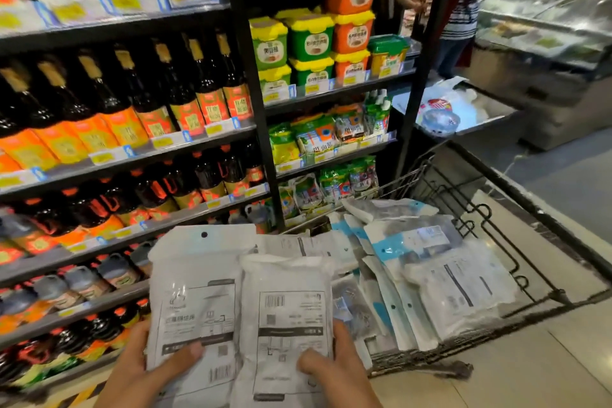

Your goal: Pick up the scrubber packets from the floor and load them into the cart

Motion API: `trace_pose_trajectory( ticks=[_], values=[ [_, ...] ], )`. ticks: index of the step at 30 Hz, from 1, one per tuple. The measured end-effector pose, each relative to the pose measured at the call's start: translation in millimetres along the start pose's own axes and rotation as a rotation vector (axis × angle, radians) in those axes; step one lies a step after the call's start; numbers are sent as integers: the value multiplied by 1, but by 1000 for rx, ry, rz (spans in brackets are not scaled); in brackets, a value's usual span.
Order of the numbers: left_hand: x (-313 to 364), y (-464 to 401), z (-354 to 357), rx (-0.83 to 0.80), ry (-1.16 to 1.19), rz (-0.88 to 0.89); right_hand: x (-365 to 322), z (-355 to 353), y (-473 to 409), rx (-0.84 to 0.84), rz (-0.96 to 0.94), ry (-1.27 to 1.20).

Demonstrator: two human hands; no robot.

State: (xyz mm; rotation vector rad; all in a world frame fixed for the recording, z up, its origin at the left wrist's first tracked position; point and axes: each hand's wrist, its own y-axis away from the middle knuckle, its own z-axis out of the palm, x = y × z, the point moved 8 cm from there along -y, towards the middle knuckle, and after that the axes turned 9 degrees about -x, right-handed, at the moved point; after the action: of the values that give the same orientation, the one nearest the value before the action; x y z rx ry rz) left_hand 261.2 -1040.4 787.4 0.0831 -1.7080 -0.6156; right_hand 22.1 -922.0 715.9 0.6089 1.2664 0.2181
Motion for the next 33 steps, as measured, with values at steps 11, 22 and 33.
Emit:
trace_pose_trajectory(
  ticks=[11, 22, 33],
  values=[
    [40, -172, 58, -345, -261, -22, -13, -25, -54, 480, 15, -290],
    [69, -311, 175, -774, -632, 36, 36, -45, -63, 1033, 152, -671],
    [35, -348, 222, -889, -1035, 108, 50, -41, -101, 1114, 281, -471]
  ],
)
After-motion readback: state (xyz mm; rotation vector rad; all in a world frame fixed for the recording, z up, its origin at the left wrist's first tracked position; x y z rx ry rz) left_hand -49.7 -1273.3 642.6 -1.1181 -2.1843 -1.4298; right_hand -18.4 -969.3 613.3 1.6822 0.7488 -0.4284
